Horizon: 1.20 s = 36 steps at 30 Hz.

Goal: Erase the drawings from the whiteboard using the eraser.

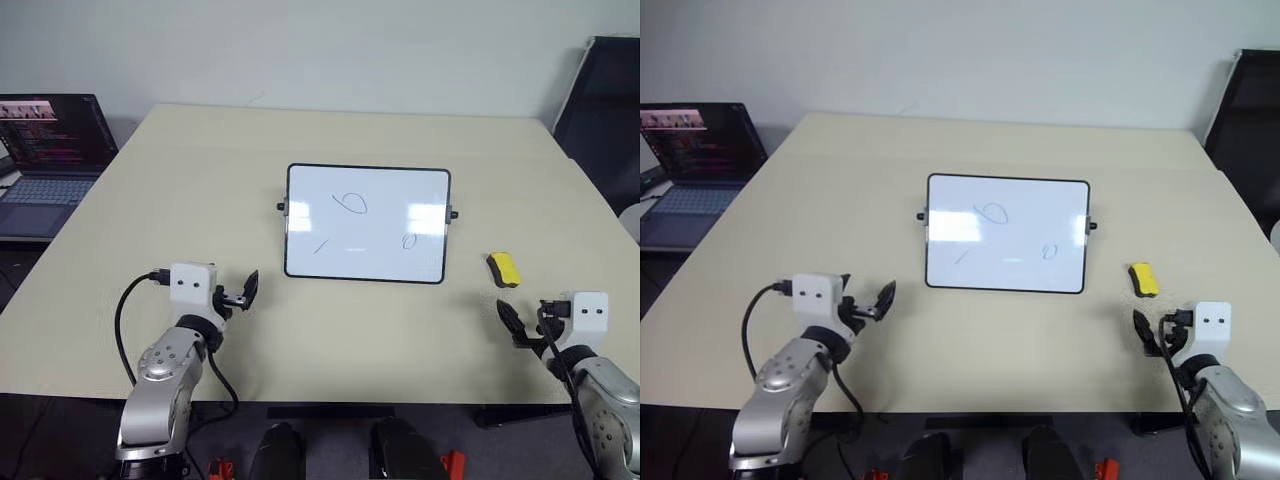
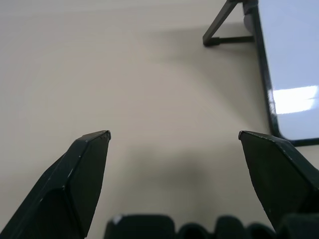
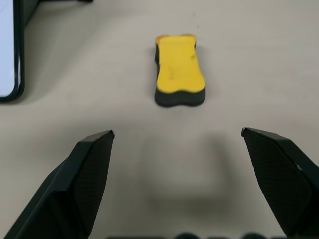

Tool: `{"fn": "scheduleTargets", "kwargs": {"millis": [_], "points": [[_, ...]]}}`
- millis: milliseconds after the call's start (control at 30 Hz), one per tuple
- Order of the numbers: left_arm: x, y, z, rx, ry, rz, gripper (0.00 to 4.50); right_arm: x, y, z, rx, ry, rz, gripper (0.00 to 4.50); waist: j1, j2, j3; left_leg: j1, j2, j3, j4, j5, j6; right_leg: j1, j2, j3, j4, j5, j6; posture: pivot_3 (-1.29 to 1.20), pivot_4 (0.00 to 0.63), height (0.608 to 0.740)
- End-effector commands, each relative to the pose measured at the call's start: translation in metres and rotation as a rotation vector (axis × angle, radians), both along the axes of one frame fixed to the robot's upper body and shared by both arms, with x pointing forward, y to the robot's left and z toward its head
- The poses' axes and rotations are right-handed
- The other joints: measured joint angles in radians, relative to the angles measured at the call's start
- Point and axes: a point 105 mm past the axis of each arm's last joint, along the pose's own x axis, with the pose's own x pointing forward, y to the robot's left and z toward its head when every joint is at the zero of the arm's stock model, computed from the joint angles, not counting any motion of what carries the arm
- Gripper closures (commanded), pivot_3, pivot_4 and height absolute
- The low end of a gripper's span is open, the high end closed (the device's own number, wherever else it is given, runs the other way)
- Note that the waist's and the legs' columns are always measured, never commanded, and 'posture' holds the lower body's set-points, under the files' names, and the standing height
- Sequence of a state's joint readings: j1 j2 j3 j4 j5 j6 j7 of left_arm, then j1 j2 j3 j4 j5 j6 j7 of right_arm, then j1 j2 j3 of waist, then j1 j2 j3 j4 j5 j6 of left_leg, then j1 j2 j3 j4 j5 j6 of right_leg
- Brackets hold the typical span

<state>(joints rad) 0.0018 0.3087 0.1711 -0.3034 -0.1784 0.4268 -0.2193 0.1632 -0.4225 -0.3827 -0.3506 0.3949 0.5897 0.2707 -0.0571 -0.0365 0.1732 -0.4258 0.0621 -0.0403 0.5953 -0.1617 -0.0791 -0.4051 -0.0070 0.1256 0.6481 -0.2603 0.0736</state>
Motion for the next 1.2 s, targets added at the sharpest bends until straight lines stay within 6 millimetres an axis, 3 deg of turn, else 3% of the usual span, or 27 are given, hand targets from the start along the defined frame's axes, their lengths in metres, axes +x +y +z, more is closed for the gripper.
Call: {"fn": "scheduleTargets", "kwargs": {"millis": [33,133,267,467,567,733,900,1200], "points": [[0.006,-0.001,-0.002,0.023,0.001,0.010,0.00,0.005,-0.010,0.017,-0.028,-0.055,-0.029,0.01,0.000,0.000,0.000,0.000,0.000,0.000,0.001,0.000,0.000,0.000,0.000,0.000,0.000,0.000,0.000,0.00,0.150,0.740],[0.009,0.004,-0.008,0.026,0.025,0.012,0.00,0.008,-0.008,0.024,-0.022,-0.097,-0.038,0.01,-0.002,0.000,0.000,0.000,0.000,0.000,0.002,0.000,0.000,0.000,0.000,0.000,0.000,0.000,0.000,0.00,0.150,0.740],[0.013,-0.002,-0.001,0.009,-0.004,-0.079,0.00,0.008,0.005,0.030,-0.026,-0.069,0.035,0.01,0.000,0.000,0.000,0.000,0.000,0.000,0.002,0.000,0.000,0.000,0.000,0.000,0.000,0.000,0.000,0.00,0.150,0.740],[0.011,-0.023,0.049,-0.072,-0.128,-0.351,0.00,0.011,0.019,0.055,-0.013,-0.112,0.107,0.01,0.000,0.000,0.000,-0.001,0.000,0.000,0.002,0.000,0.000,0.000,0.000,0.000,0.000,0.000,0.000,0.00,0.150,0.740],[0.000,-0.068,0.089,-0.064,-0.171,-0.695,0.00,0.022,0.013,0.068,-0.050,-0.119,0.114,0.01,0.000,0.000,0.001,-0.001,0.000,0.000,0.002,0.000,0.000,0.000,0.000,-0.001,0.001,0.000,0.000,0.00,0.150,0.740],[0.005,-0.096,0.122,-0.020,-0.158,-0.943,0.00,0.037,0.019,0.074,-0.066,-0.096,0.121,0.01,0.001,0.000,0.000,-0.002,0.000,0.000,0.004,0.000,0.000,0.001,0.000,-0.001,0.000,0.000,0.000,0.00,0.150,0.740],[0.001,-0.120,0.126,0.085,-0.119,-1.147,0.00,0.058,0.010,0.072,-0.028,-0.049,0.052,0.01,-0.004,0.001,0.001,-0.003,0.000,0.000,0.003,0.000,0.000,-0.001,0.001,0.000,0.000,0.000,0.001,0.00,0.150,0.740],[-0.004,-0.131,0.122,0.158,-0.084,-1.253,0.00,0.077,0.008,0.051,-0.011,0.027,0.029,0.01,-0.002,0.002,0.001,-0.004,0.001,-0.001,0.002,0.000,0.000,-0.002,0.003,0.000,0.000,0.000,0.001,0.00,0.150,0.740]]}}
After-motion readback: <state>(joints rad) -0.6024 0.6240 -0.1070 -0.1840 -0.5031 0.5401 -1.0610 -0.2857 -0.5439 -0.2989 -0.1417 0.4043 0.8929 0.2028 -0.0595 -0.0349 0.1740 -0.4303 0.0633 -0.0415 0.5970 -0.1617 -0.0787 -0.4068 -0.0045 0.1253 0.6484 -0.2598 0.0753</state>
